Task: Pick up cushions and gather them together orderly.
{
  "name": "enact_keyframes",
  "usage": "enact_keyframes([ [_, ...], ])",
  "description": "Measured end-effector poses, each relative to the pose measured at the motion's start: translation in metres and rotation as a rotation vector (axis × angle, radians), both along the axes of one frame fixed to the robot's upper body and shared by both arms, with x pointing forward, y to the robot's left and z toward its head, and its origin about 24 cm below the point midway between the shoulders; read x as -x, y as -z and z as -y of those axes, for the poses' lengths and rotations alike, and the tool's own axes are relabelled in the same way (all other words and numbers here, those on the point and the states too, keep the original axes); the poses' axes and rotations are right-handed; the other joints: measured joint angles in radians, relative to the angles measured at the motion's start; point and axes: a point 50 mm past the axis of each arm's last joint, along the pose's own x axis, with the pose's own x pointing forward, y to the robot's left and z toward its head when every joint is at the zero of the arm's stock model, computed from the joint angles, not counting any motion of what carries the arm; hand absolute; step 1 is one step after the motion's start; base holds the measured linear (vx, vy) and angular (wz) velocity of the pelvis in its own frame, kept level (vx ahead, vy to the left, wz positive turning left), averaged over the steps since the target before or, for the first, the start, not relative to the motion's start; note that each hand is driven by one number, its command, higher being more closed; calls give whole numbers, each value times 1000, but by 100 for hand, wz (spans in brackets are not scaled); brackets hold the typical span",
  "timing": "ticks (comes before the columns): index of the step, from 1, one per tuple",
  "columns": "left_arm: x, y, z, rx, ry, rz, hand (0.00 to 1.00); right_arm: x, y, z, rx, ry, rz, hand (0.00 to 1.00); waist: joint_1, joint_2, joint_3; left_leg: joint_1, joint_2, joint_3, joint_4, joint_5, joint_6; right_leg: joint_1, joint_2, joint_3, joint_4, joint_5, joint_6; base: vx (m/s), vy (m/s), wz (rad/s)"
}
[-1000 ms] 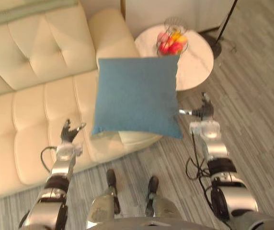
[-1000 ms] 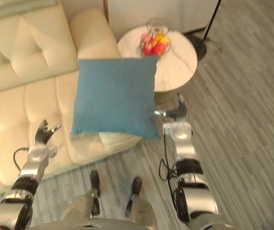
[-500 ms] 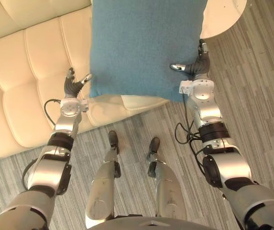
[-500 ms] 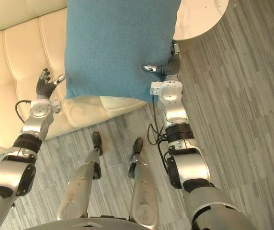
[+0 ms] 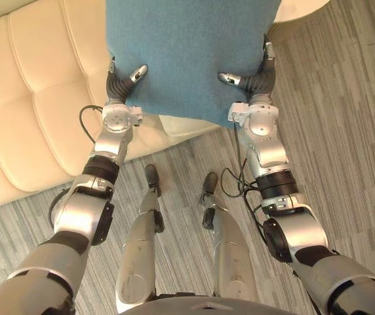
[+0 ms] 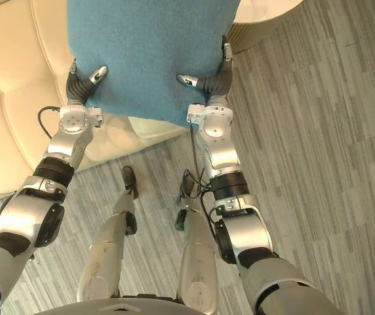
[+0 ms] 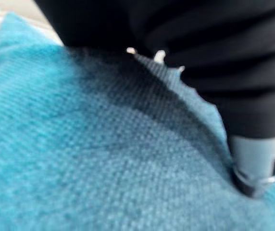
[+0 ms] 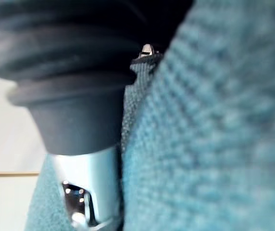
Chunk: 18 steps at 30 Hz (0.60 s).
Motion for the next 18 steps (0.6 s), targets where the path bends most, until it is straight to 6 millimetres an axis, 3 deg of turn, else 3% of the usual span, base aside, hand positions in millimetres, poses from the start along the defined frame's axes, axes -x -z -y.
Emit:
enact_keyframes([
  [6,6,-24,2,28,17,102,100,6,-3,2,-48,-7,39,100,1,-1,1,4,0,4,1,-1,-1,6,0,0,-5,0,0,51,22,0],
  [10,10,-36,5,29,32,157,100,11,12,6,-76,-13,12,100,4,-4,4,32,0,7,3,-3,-4,33,-2,2,-6,-1,0,52,15,-1],
  [12,15,-40,4,25,41,193,100,14,32,1,-68,-33,-45,100,-3,-12,8,77,0,10,4,-9,-7,77,-3,2,-7,-11,0,54,-8,-1],
  [15,27,-31,8,21,74,216,100,23,66,-5,-110,-46,-142,100,-6,-13,8,141,0,16,3,-30,-17,138,-3,4,-5,-29,3,51,-29,-4],
  [18,37,-16,9,24,94,213,100,36,81,-6,-109,-64,-169,100,-14,-13,8,176,0,17,-5,-37,-23,168,-3,3,-5,-37,3,69,-45,-1],
])
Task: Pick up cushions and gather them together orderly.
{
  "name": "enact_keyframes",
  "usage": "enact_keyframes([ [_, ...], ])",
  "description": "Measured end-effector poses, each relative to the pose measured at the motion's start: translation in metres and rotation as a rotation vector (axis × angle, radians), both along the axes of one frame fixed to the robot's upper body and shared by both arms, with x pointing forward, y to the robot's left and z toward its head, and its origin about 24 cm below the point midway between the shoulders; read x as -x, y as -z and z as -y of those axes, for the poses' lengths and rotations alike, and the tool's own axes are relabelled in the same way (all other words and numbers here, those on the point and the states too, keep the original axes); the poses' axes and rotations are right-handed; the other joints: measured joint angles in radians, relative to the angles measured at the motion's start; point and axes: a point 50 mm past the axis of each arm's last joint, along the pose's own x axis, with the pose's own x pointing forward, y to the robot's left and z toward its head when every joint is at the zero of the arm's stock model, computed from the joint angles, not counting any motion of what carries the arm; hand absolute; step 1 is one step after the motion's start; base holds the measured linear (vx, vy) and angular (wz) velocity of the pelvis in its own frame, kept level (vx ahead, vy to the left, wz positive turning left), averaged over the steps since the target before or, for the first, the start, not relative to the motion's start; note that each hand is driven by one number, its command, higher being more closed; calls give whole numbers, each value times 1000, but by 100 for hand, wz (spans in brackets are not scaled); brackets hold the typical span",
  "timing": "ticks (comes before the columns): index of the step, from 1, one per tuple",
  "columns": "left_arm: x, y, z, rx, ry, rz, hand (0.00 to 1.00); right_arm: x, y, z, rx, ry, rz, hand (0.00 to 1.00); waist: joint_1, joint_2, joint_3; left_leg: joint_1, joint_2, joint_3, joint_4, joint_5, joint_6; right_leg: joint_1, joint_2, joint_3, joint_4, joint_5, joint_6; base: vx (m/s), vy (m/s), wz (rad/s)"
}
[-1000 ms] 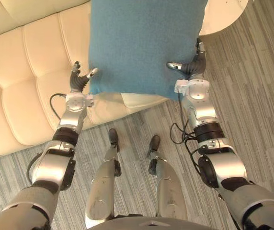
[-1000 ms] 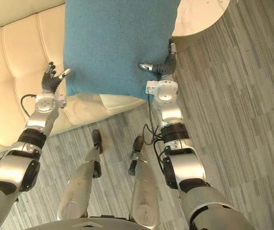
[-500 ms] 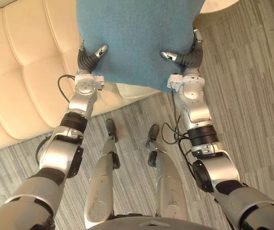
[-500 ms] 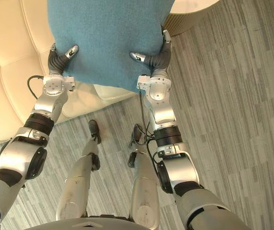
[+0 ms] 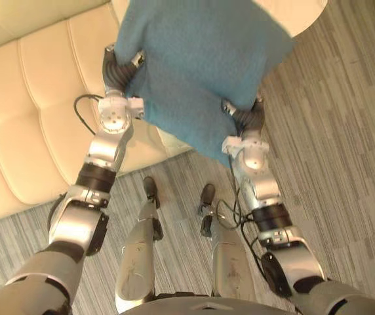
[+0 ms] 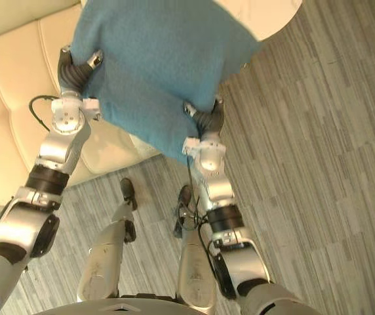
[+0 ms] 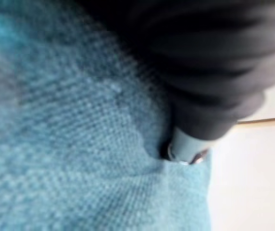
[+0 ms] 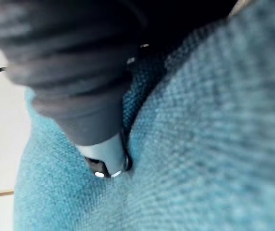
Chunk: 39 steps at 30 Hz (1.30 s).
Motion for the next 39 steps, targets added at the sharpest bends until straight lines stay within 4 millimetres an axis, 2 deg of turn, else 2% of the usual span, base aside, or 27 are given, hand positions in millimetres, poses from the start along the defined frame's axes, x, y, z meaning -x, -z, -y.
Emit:
enact_keyframes([
  [4,18,45,4,48,22,-95,100,18,19,4,-12,-13,-35,100,-9,1,-3,88,-3,-11,-19,0,0,91,2,-14,-8,-22,4,84,-39,6],
  [8,46,71,3,94,36,-122,100,37,32,6,2,-35,-51,100,-12,2,-18,151,-5,-22,-53,6,0,159,12,-28,-39,-26,4,91,-26,7],
  [11,67,103,-2,84,24,-206,100,51,54,7,65,-37,-117,100,-15,3,-90,181,-7,-45,-91,18,0,197,25,-33,-82,-21,9,97,-9,8],
  [12,71,107,-2,92,24,-217,100,53,58,7,70,-33,-129,100,-16,2,-90,194,-7,-47,-91,17,0,216,26,-37,-90,-20,9,105,-3,16],
  [14,92,124,-5,121,26,-264,100,67,77,10,91,-36,-197,100,-15,3,-128,232,-13,-60,-91,16,-1,276,26,-50,-122,-20,10,89,7,15],
  [19,122,146,-10,144,-5,-332,100,86,86,7,115,-47,-234,100,-7,7,-197,291,-12,-75,-92,-2,-11,353,35,-55,-158,-19,14,54,3,3],
  [21,135,160,-13,144,-28,-387,100,92,90,3,162,-58,-247,100,-7,10,-252,305,-9,-80,-92,-8,-14,376,42,-54,-178,-16,16,0,0,0],
  [23,142,165,-13,152,-38,-405,100,96,91,3,174,-58,-249,100,-5,14,-259,337,-6,-90,-92,-21,-20,417,46,-56,-197,-14,18,-4,11,6],
  [26,156,172,-16,156,-48,-436,100,102,95,3,217,-64,-264,100,-5,31,-307,354,-5,-100,-98,-26,-21,454,54,-57,-233,-12,19,-12,17,6],
  [30,164,176,-18,161,-46,-458,100,103,96,2,254,-67,-269,100,4,48,-333,377,-3,-104,-97,-26,-22,498,63,-57,-270,10,18,5,5,3],
  [35,167,178,-18,174,-43,-469,100,104,102,2,257,-69,-294,100,12,59,-347,387,-4,-130,-88,-17,-16,524,65,-81,-270,19,19,14,6,14],
  [39,167,178,-22,176,-59,-467,100,100,115,-3,272,-97,-343,100,21,61,-347,333,2,-175,-31,-22,-19,509,63,-120,-231,6,11,-57,0,33],
])
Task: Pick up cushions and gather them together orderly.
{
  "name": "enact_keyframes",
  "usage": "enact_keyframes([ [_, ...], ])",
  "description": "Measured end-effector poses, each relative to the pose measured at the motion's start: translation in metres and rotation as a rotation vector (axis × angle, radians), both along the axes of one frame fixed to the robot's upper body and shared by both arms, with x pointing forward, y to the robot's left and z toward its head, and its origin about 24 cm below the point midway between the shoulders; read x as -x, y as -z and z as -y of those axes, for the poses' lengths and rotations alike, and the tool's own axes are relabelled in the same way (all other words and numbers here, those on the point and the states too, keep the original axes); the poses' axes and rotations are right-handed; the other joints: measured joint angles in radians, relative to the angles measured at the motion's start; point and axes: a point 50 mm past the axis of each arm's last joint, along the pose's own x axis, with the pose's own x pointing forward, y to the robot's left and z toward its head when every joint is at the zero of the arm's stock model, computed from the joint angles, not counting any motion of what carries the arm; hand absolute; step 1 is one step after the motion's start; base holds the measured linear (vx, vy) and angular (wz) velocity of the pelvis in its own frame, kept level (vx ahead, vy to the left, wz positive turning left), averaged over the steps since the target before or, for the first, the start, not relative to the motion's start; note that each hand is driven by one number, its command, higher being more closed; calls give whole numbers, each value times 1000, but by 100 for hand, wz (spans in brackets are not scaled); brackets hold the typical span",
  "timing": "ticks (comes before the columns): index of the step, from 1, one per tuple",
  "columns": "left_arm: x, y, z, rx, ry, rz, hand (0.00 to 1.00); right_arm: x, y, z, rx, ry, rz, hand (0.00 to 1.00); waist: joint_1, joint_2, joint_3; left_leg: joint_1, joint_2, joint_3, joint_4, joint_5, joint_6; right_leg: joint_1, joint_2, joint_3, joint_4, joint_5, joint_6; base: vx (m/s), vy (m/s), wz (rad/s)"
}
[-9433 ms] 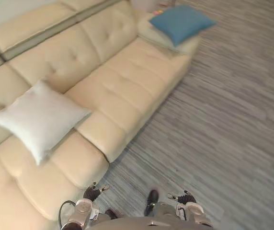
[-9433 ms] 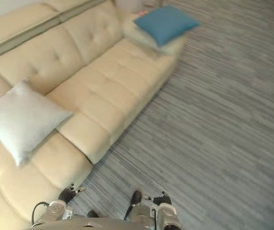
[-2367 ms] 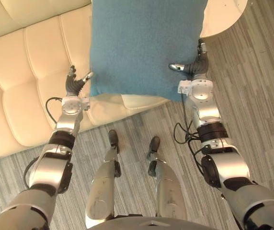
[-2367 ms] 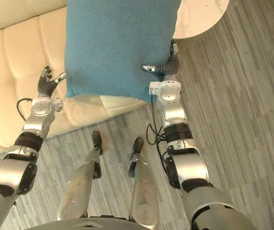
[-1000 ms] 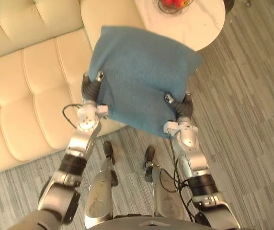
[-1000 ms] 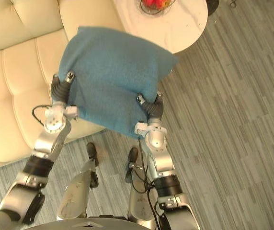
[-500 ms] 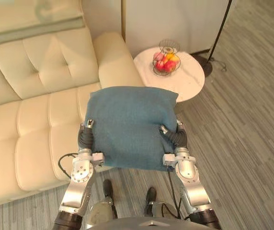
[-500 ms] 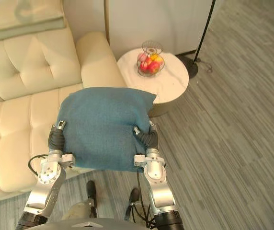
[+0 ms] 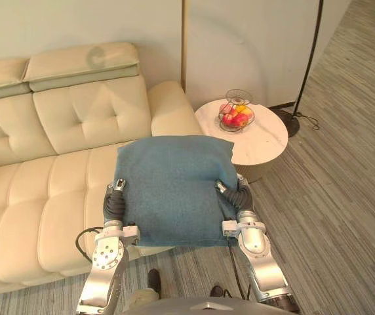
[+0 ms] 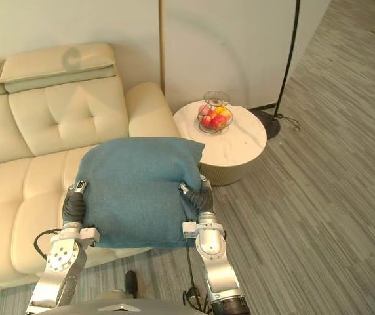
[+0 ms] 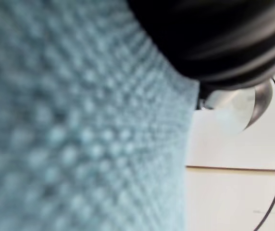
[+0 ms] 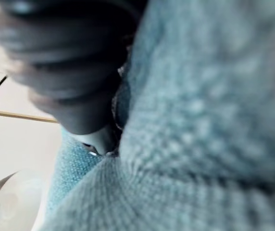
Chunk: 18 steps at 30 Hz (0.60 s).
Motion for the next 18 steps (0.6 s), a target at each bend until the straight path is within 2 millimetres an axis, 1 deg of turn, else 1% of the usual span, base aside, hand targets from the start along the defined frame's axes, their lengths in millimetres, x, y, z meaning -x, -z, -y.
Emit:
enact_keyframes([
  [1,0,0,-3,0,-16,1,100,-3,0,-2,10,-14,1,100,-1,3,0,-24,1,8,-4,-25,10,-10,-2,-24,15,-6,0,-121,18,45],
  [2,0,0,-3,2,-20,0,100,-5,-1,-1,20,-19,2,100,-1,3,0,-30,2,32,0,-57,9,-10,-5,-40,14,-5,1,-131,31,62],
  [3,-1,0,-2,6,-22,0,100,-8,-3,0,32,-21,11,100,-2,-1,0,-44,2,82,13,-116,13,-8,-30,-64,6,-1,3,-52,58,57],
  [4,-1,-1,-3,5,-24,3,100,-10,-5,2,42,-22,21,100,0,-8,1,-53,6,121,36,-135,42,-10,-56,-81,-5,2,4,-76,140,78],
  [5,-3,-2,0,11,-19,8,100,-13,-9,6,53,-13,37,100,-1,-6,-1,-84,18,199,111,-160,82,-10,-89,-120,-4,5,0,-56,175,85],
  [6,-5,-3,2,17,-18,17,100,-15,-11,8,63,-10,47,100,-10,-1,-4,-95,45,256,180,-169,83,-1,-105,-155,1,12,13,-21,266,120],
  [7,-8,-6,8,29,-5,31,100,-15,-12,13,80,-1,50,100,-21,10,-11,-97,104,347,234,-199,66,24,-114,-211,2,17,32,41,301,134],
  [8,-11,-8,12,30,13,40,100,-16,-13,18,81,20,52,100,-36,24,-20,-88,126,395,244,-184,59,44,-129,-257,3,18,52,49,303,139],
  [9,-15,-9,15,30,29,46,100,-16,-13,22,82,33,55,100,-44,28,-23,-85,117,413,243,-162,55,61,-152,-284,10,17,70,42,292,121],
  [10,-17,-9,16,30,34,51,100,-17,-14,21,74,36,58,100,-39,18,-29,-88,70,412,244,-146,84,71,-199,-294,25,15,93,44,293,78],
  [11,-17,-10,16,28,34,54,100,-17,-14,19,68,33,59,100,-36,11,-31,-92,57,412,250,-155,92,70,-212,-294,27,19,100,55,362,53],
  [12,-17,-10,11,17,25,62,100,-18,-15,15,51,28,63,100,-26,0,-29,-117,37,407,302,-200,111,69,-245,-295,38,24,112,44,317,22],
  [13,-17,-10,10,15,21,62,100,-19,-15,13,42,27,63,100,-20,-2,-28,-126,28,407,328,-223,119,66,-263,-294,52,23,117,31,267,23],
  [14,-17,-10,9,12,17,61,100,-19,-15,11,34,27,60,100,-11,-9,-24,-128,7,409,351,-251,128,60,-300,-286,86,16,123,33,294,17],
  [15,-17,-10,7,3,17,58,100,-19,-14,10,30,23,53,100,-5,-18,-23,-123,-30,415,355,-273,149,37,-354,-268,146,-3,104,58,455,25],
  [16,-17,-10,5,-6,18,58,100,-19,-14,8,28,17,51,100,-7,-27,-20,-118,-80,419,348,-290,177,-18,-422,-223,267,-21,33,58,452,24],
  [17,-17,-9,5,-6,18,57,100,-20,-13,8,27,17,48,100,-8,-29,-18,-116,-93,422,345,-295,184,-47,-447,-203,318,-24,-8,62,421,21],
  [18,-15,-7,4,-12,16,48,100,-22,-6,5,20,15,15,100,-10,-36,-9,-101,-120,427,341,-311,209,-126,-495,-144,478,-30,-118,63,288,11],
])
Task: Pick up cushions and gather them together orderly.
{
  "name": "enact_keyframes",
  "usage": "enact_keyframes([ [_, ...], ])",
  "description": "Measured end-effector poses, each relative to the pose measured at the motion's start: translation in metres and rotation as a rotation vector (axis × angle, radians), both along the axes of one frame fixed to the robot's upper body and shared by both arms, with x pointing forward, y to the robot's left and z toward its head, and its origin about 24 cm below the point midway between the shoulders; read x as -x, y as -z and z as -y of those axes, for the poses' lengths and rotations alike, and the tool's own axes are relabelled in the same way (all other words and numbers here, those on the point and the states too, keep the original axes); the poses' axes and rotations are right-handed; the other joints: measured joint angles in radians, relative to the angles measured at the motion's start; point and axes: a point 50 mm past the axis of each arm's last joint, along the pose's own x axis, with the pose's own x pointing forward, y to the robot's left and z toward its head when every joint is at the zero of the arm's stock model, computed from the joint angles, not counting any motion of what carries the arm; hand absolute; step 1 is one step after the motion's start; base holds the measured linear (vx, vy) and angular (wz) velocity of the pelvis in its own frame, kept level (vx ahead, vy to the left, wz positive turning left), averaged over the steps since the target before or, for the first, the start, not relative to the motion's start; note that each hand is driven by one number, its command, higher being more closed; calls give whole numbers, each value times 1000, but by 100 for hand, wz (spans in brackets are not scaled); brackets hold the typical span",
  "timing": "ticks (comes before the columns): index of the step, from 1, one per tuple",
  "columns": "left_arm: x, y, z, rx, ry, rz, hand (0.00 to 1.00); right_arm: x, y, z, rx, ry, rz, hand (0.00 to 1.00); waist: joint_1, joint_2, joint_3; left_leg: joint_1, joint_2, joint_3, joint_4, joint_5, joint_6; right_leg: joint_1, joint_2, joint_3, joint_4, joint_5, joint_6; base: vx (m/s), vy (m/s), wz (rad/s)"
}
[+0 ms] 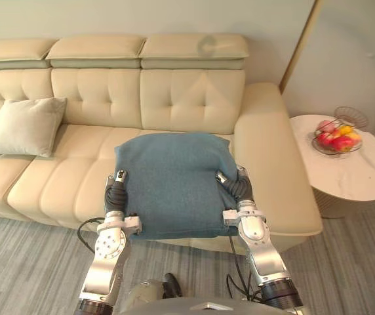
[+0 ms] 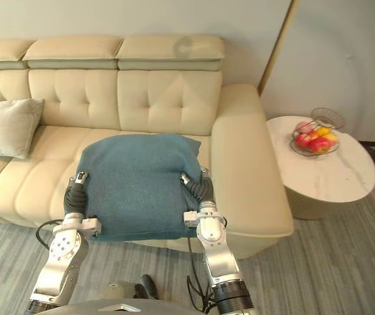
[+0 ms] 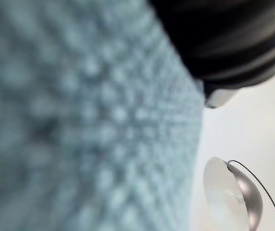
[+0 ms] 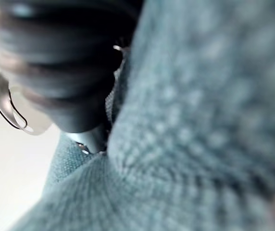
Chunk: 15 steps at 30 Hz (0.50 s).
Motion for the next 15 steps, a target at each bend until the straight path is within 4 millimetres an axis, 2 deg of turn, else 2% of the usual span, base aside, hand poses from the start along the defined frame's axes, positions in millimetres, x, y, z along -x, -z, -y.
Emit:
enact_keyframes([
  [1,2,2,-2,-4,-5,-10,100,0,5,-2,-8,-4,-22,100,-3,-4,3,13,-6,-4,-8,-4,6,-29,13,46,61,-22,15,73,261,10],
  [2,5,5,-4,-6,-12,-24,100,2,9,-4,-17,-12,-39,100,-6,-5,5,28,-12,-22,-31,-3,4,-57,63,103,106,-68,49,91,206,19],
  [3,7,7,-5,-8,-14,-34,100,3,10,-5,-18,-19,-46,100,-16,-6,8,40,-19,-41,-55,4,-6,-71,113,140,127,-104,60,107,167,41],
  [4,10,11,-5,-11,-13,-50,100,5,12,-4,-15,-25,-54,100,-33,-7,10,58,-36,-75,-104,21,-28,-92,199,204,135,-153,95,136,171,57],
  [5,12,13,-5,-11,-7,-62,100,6,13,-3,-10,-30,-59,100,-43,-7,11,77,-43,-77,-142,32,-45,-106,263,233,126,-176,120,146,145,55],
  [7,14,15,-4,-10,3,-70,100,6,13,-1,-1,-31,-61,100,-43,4,18,117,-72,-98,-223,65,-98,-154,394,237,65,-196,119,146,125,28],
  [8,13,14,-3,-8,6,-68,100,6,13,-1,3,-33,-60,100,-43,14,23,123,-74,-106,-232,71,-155,-168,438,240,29,-192,114,157,119,44],
  [9,10,13,-5,-27,23,-60,100,7,13,-1,-3,-30,-58,100,-50,-43,41,72,-97,-194,-125,46,-314,-202,437,257,-80,-165,93,130,73,56],
  [10,4,6,-4,-41,45,-22,100,5,8,2,-20,-10,-36,100,-44,-52,66,32,-30,-264,78,-43,-55,-237,437,253,-90,-147,117,67,152,30],
  [11,2,13,-7,-34,26,-55,100,3,11,1,-22,-17,-54,100,-30,-68,82,115,-20,-303,8,-75,-91,-255,455,291,-156,-109,118,44,147,5],
  [12,2,15,-6,-27,20,-68,100,4,12,2,-19,-15,-59,100,-39,-59,89,138,-28,-310,-13,-71,-86,-259,468,300,-187,-89,118,112,174,13],
  [13,4,18,-3,-32,42,-81,100,9,14,4,-20,-13,-65,100,-61,-43,87,179,-40,-337,-69,-68,-86,-231,477,301,-217,-19,124,250,60,37],
  [14,5,18,0,-44,62,-80,100,12,14,6,-22,-11,-66,100,-61,-48,84,198,-59,-355,-97,-68,-86,-219,477,324,-237,1,122,344,15,40],
  [15,5,18,2,-46,71,-80,100,15,14,8,-23,-4,-64,100,-62,-49,81,206,-68,-372,-103,-75,-91,-211,479,355,-243,21,103,330,-26,37],
])
